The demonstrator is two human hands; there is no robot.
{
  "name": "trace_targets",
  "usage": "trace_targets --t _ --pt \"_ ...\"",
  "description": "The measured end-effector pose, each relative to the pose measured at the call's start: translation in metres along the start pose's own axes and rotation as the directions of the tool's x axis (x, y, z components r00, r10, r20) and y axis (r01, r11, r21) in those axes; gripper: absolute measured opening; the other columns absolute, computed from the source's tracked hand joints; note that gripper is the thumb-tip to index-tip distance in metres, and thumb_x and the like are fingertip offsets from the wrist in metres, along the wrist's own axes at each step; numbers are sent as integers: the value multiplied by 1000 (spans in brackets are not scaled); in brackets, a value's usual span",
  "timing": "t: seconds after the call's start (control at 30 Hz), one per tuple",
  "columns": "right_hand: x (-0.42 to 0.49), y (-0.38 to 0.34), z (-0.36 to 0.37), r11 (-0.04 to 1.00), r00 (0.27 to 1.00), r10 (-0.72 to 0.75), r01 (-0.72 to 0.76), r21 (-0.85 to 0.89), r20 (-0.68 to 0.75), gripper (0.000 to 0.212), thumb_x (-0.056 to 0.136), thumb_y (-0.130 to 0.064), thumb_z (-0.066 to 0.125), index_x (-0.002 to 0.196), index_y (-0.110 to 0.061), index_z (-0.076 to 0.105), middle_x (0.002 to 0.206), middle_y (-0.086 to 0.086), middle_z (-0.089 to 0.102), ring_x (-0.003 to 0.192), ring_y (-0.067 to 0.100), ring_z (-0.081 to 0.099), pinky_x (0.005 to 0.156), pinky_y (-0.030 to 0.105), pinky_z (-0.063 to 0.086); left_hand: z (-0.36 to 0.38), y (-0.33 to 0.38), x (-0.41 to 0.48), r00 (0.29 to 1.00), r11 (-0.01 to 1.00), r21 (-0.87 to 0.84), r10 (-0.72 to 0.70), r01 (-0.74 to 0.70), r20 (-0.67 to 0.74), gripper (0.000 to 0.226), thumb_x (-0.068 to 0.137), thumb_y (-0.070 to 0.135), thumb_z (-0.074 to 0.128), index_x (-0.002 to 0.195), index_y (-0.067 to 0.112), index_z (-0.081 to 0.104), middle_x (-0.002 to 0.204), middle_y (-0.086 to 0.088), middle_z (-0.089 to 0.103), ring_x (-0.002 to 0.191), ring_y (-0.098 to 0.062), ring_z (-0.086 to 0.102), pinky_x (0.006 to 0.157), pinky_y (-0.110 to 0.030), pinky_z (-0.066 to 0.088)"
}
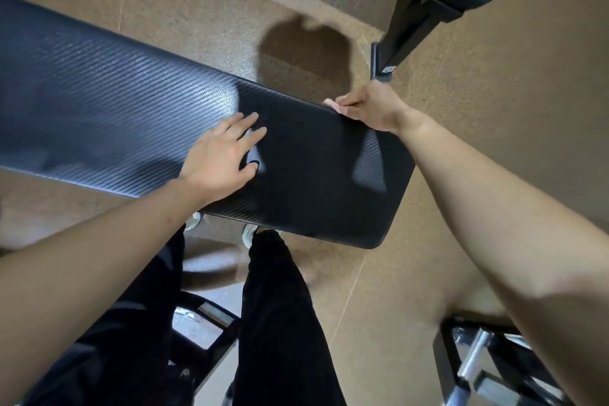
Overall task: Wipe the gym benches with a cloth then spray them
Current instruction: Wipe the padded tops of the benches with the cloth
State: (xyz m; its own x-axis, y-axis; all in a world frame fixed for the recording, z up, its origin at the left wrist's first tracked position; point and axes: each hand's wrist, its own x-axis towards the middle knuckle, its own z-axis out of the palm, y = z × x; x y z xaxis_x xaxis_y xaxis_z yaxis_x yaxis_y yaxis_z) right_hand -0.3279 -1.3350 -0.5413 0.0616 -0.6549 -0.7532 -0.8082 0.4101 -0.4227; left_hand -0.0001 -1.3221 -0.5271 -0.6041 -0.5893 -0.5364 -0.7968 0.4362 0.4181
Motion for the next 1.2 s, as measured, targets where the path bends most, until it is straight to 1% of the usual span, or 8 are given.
trace_targets --t 0.13,0.27,0.33,0.47,0.77,0.97,1.1,1.2 --pt "1 -8 5 911 998 59 -54 409 -1 47 74 -54 80 107 -20 80 119 -7 73 119 -2 60 112 24 42 -5 -13 -7 993 995 13 -94 96 -67 64 95 39 62 154 23 44 167 -4 31 153 -28 25 118 -52 30" --pt "11 -17 6 847 994 23 -78 525 110 32 88 -36 76 115 -20 77 130 -7 68 129 -3 53 117 22 34 -14 -39 -18 979 983 35 -178 182 -100 64 93 40 65 152 19 48 165 -7 34 151 -37 27 115 -58 32" --pt "20 -29 4 848 987 66 -132 513 146 25 92 -30 72 113 -17 78 129 -10 68 122 -3 57 110 20 42 -18 -55 -23 970 974 40 -218 223 -107 64 94 40 64 151 18 48 165 -6 33 151 -37 27 114 -59 31" --pt "38 -69 2 911 974 155 -204 358 163 21 99 -19 61 115 -17 75 119 -10 71 76 2 58 65 17 44 -28 -85 -31 950 956 33 -286 292 -128 64 95 42 62 153 19 46 167 -6 31 152 -37 24 114 -59 31" --pt "79 -166 4 898 914 300 -367 243 272 29 101 -46 51 86 -26 67 85 3 59 79 14 54 75 30 46 -47 -149 -52 879 888 40 -444 457 -175 70 95 51 56 158 27 35 169 -12 20 151 -45 16 118 -64 21" --pt "97 -223 14 909 899 306 -374 186 314 21 103 -27 49 82 -28 54 64 -8 58 52 5 52 51 19 43 -55 -194 -67 815 825 12 -555 564 -169 76 94 56 53 160 37 22 170 -13 5 150 -52 8 118 -71 15" --pt "106 -257 16 919 890 323 -376 117 322 40 104 -47 42 110 -17 68 99 0 63 80 13 55 79 30 49 -59 -223 -74 780 792 -61 -608 607 -148 78 93 57 54 160 43 15 170 -15 -3 149 -57 4 117 -75 12" --pt "113 -282 15 907 866 347 -407 105 359 56 103 -61 30 108 -20 68 130 4 53 92 20 55 103 41 48 -60 -233 -78 795 806 -47 -590 590 -143 81 93 57 56 161 43 14 170 -16 -2 149 -57 7 117 -71 21"
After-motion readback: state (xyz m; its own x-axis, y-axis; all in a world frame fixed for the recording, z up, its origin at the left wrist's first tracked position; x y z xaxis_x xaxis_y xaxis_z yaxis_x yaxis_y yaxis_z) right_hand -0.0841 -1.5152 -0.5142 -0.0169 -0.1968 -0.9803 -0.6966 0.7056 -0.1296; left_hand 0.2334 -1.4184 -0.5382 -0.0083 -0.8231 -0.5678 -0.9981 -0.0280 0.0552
